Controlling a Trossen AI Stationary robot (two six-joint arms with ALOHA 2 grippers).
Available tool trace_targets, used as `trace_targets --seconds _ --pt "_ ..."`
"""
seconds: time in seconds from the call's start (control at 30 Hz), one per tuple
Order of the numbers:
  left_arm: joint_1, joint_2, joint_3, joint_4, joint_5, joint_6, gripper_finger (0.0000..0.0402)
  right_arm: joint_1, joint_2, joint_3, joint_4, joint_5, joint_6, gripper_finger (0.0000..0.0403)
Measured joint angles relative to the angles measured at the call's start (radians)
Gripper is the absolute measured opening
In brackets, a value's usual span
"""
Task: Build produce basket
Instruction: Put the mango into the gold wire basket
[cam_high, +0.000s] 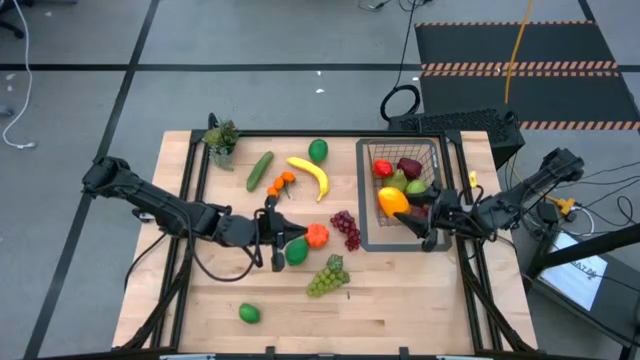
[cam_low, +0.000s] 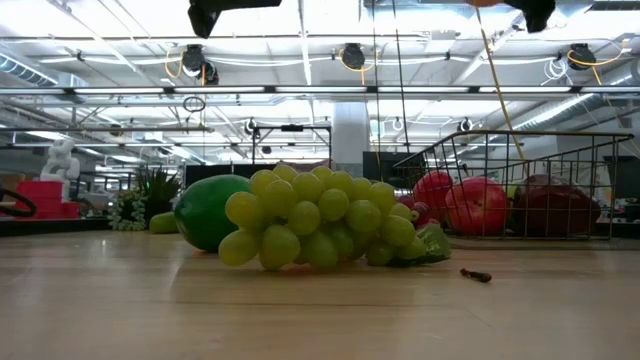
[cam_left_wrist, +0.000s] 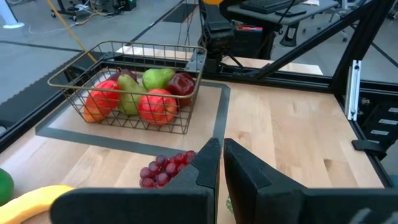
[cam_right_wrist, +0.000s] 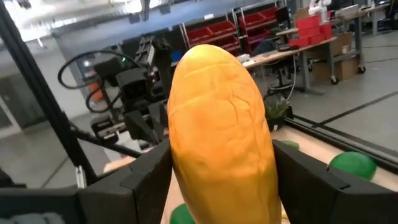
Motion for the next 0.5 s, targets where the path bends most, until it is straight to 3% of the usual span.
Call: trace_targets --seconds 0.37,0.5 --pt "0.021 0.0 0.0 0.008 -0.001 -0.019 0.0026 -0.121 0.107 0.321 -0.788 -0.113 0.207 0.0243" --pt "0.021 0.0 0.0 0.008 -0.001 -0.019 0.0026 -0.177 0.127 0.346 -0.941 -0.162 0.252 0.0243"
